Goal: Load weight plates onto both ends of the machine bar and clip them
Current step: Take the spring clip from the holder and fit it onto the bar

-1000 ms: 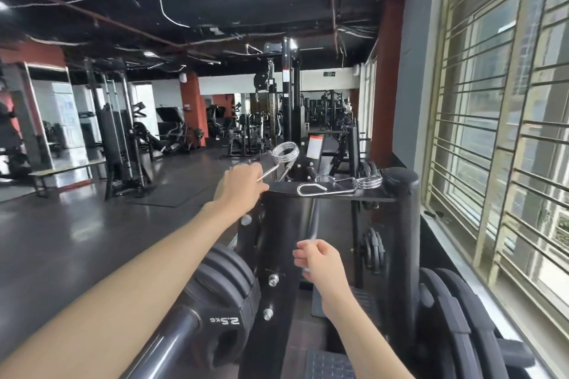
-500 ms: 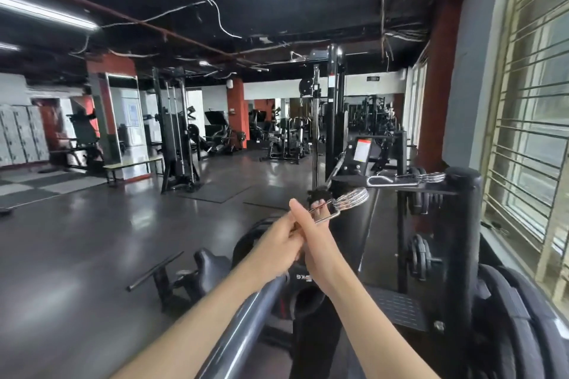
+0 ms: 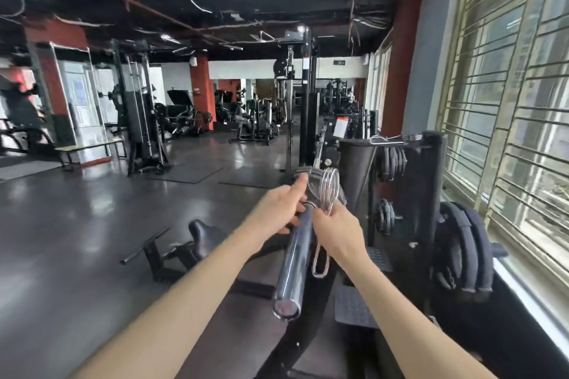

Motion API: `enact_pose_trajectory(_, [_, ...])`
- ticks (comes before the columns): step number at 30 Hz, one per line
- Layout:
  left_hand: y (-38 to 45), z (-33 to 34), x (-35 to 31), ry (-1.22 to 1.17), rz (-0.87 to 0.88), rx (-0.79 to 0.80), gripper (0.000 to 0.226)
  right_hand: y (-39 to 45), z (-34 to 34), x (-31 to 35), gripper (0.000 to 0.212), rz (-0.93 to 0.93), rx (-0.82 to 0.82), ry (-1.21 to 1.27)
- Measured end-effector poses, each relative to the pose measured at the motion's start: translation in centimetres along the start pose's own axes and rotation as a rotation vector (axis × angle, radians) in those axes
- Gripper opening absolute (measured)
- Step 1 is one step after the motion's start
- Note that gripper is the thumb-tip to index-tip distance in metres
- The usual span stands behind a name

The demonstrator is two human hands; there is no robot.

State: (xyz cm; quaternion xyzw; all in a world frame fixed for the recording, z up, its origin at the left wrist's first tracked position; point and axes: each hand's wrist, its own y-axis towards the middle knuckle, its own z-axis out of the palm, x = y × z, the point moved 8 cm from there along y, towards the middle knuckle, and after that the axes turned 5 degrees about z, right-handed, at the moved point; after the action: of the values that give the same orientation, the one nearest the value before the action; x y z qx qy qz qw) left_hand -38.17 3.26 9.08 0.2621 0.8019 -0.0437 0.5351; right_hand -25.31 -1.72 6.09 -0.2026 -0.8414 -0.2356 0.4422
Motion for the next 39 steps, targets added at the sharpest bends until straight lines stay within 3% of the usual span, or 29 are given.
enact_pose_trajectory(3, [-1.8,0.8,-0.6,0.093,0.015,0.003,0.086,-2.9,-0.1,1.3,0.022,-0.179,-0.091,-0.412])
enact_pose_trajectory(8, [-4.4,-1.2,-0.3,0.435,0.1,-0.23,0.071,-6.0,-0.9,1.3,0.028,-0.321,-0.19,-0.805])
enact_pose_trajectory(12, [-5.7,-0.1,1.2,0.475,0.137,-0.189,0.056,-7.5,-0.1,-0.7,0.048,-0.388,-0.212,-0.815])
enact_pose_trajectory(16, [-6.3,-0.4,2.7,0.368,0.087,-0.315,0.055,-7.6,0.3,-2.5,0.11,-0.353,-0.113,-0.762])
enact_pose_trajectory(18, [-6.4,-0.6,2.9,0.375,0.101,-0.337,0.054,-7.9,0.6,-3.2,0.118,-0.355,-0.007,-0.793])
enact_pose_trajectory(22, [-6.8,-0.8,2.2,0.376,0.149,-0.344,0.05,-8.3,0.0,-4.1,0.126,-0.341,0.057,-0.826])
enact_pose_trajectory(26, [-7.1,-0.2,2.1,0.381,0.19,-0.381,0.054,-8.0,-0.4,-3.8,0.113,-0.337,0.012,-0.915])
enact_pose_trajectory(30, [-7.5,-0.8,2.3,0.347,0.206,-0.425,0.054,-7.4,-1.3,-2.4,0.054,-0.471,-0.118,-0.916])
enact_pose_trajectory(33, [-8.1,-1.1,3.1,0.312,0.209,-0.441,0.052,-7.4,-1.2,-2.4,0.034,-0.486,-0.018,-0.944])
enact_pose_trajectory(36, [-8.4,-1.2,4.7,0.333,0.166,-0.434,0.052,-8.3,-0.5,-2.5,0.026,-0.535,0.041,-0.959])
enact_pose_trajectory(39, [-8.6,-0.8,6.9,0.317,0.051,-0.384,0.064,-8.8,0.0,-2.9,0.034,-0.545,0.06,-1.002])
